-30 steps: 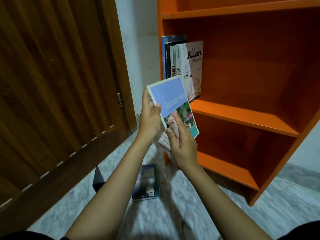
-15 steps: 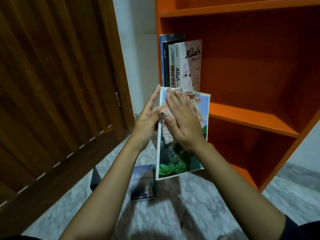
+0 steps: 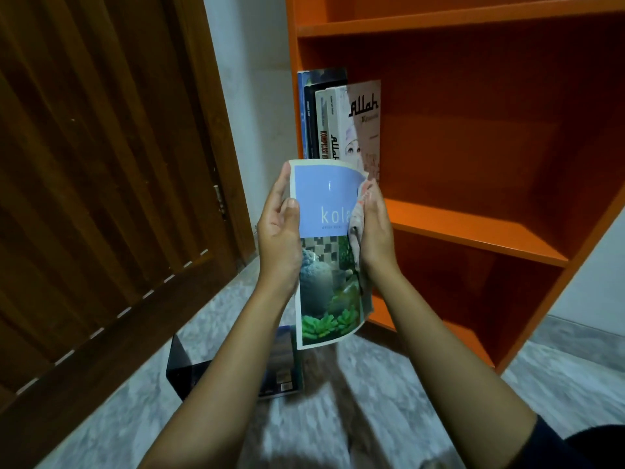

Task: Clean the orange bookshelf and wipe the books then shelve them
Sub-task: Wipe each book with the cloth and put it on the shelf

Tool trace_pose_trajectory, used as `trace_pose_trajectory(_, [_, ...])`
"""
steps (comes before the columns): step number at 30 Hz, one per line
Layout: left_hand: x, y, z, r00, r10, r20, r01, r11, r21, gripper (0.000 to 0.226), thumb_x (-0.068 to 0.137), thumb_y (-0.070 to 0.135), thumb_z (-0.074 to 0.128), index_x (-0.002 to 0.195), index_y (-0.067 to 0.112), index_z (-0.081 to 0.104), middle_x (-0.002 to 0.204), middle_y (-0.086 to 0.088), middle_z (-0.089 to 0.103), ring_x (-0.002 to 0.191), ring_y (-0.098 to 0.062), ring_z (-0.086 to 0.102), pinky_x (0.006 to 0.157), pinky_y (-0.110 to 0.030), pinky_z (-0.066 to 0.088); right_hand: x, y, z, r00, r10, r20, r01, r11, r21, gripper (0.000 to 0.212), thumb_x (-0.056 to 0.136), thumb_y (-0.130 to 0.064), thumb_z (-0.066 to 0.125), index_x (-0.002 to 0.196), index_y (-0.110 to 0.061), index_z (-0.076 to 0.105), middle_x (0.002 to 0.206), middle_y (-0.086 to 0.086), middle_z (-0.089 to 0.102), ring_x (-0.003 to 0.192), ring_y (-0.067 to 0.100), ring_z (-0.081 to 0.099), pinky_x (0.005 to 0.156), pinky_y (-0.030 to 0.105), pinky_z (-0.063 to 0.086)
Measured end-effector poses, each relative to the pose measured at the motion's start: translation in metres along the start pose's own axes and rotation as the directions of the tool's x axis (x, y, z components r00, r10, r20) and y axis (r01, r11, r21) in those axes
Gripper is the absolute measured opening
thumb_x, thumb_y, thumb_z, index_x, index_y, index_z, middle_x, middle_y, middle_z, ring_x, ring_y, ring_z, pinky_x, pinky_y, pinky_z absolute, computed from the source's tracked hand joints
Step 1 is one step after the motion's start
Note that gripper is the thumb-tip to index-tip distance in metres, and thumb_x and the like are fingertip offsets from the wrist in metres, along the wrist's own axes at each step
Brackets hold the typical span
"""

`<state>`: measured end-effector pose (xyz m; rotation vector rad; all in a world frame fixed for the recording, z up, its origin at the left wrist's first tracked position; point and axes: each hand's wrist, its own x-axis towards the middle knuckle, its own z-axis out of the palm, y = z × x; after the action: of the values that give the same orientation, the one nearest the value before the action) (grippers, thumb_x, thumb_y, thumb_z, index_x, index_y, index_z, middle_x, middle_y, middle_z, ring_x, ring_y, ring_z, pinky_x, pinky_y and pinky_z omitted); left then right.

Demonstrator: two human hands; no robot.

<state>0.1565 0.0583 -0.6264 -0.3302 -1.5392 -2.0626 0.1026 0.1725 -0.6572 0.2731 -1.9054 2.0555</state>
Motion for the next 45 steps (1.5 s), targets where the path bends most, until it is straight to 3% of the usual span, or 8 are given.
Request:
trace_pose_trajectory(3, [0.003,0.002,0.004,0.998,0.019,-0.062,-0.019,1.0,-0.01,0.041,0.099,0.004,0.038,0.133,0.028,0.038,0.137,0.005,0.047,0.125,-0.018,0.05,0.093,-0.029,0.052,-0.018,0.014,0.002,0.999,0.036,-0.003,-0.036,0.999,0.029,0.047,0.103,-0.034,0.031,0.148,-0.022,0.026,0.152,-0.009,0.029,0.139,0.003,0.025,0.099,0.003,0.027])
trace_pose_trajectory(5, [0.005,0.003,0.006,0.99,0.026,-0.135,-0.027,1.0,-0.004,0.043,0.1,0.002,0.037,0.136,0.025,0.038,0.14,0.002,0.045,0.123,-0.012,0.051,0.092,-0.025,0.051,-0.029,0.024,0.007,1.0,-0.014,-0.003,0.014,1.0,-0.007,0.048,0.1,-0.044,0.031,0.146,-0.031,0.024,0.149,-0.016,0.027,0.141,0.003,0.023,0.114,0.022,0.025])
trace_pose_trajectory(15, [0.016,0.003,-0.005,0.949,-0.063,-0.31,0.031,0.994,-0.109,0.041,0.098,0.001,0.039,0.136,0.017,0.045,0.137,0.0,0.051,0.112,-0.015,0.061,0.089,-0.034,0.054,-0.067,0.048,0.007,0.812,-0.515,0.277,0.584,0.712,-0.389,0.056,0.1,-0.049,0.024,0.148,-0.021,0.023,0.156,-0.011,0.018,0.146,0.016,0.015,0.115,0.053,0.019])
trace_pose_trajectory(22, [0.019,0.013,-0.005,0.973,-0.116,-0.2,0.078,0.978,-0.191,0.042,0.097,0.0,0.042,0.135,0.017,0.046,0.139,-0.009,0.051,0.123,-0.026,0.053,0.102,-0.05,0.043,-0.051,0.048,-0.009,0.894,-0.446,-0.047,0.403,0.845,-0.352,0.055,0.097,-0.054,0.025,0.146,-0.029,0.027,0.153,-0.012,0.025,0.144,0.01,0.02,0.116,0.047,0.018])
trace_pose_trajectory(29, [0.031,0.015,0.01,0.995,-0.057,-0.087,0.038,0.977,-0.212,0.041,0.096,0.003,0.044,0.133,0.02,0.048,0.142,-0.012,0.047,0.126,-0.031,0.049,0.103,-0.055,0.041,-0.011,0.028,-0.028,0.96,-0.236,-0.149,0.237,0.971,-0.015,0.044,0.096,-0.03,0.041,0.139,-0.024,0.033,0.14,-0.019,0.035,0.13,-0.011,0.032,0.104,0.007,0.027])
trace_pose_trajectory(36, [0.061,-0.006,0.037,0.996,0.033,-0.082,-0.046,0.986,-0.163,0.036,0.094,0.011,0.049,0.122,0.033,0.054,0.144,-0.019,0.042,0.131,-0.038,0.042,0.103,-0.061,0.037,0.04,0.029,-0.064,0.955,-0.247,-0.163,0.251,0.968,0.003,0.044,0.088,-0.031,0.056,0.13,-0.022,0.048,0.139,0.008,0.051,0.129,0.019,0.047,0.109,0.042,0.039])
trace_pose_trajectory(42, [0.107,-0.028,0.087,0.988,0.152,-0.022,-0.153,0.987,-0.055,0.046,0.099,0.001,0.039,0.128,0.036,0.041,0.15,-0.001,0.036,0.137,-0.013,0.036,0.114,-0.042,0.031,0.119,0.026,-0.088,0.94,-0.272,-0.205,0.267,0.962,-0.054,0.042,0.089,-0.023,0.057,0.13,-0.022,0.05,0.134,0.009,0.055,0.125,0.022,0.051,0.104,0.046,0.043])
trace_pose_trajectory(45, [0.133,-0.043,0.103,0.975,0.218,0.046,-0.219,0.975,0.022,0.053,0.098,-0.002,0.037,0.143,0.025,0.027,0.152,-0.003,0.031,0.106,0.006,0.054,0.093,-0.014,0.043,0.168,0.028,-0.095,0.944,-0.257,-0.205,0.25,0.966,-0.061,0.038,0.093,-0.007,0.056,0.131,-0.012,0.05,0.131,0.01,0.056,0.12,0.021,0.054,0.103,0.035,0.044])
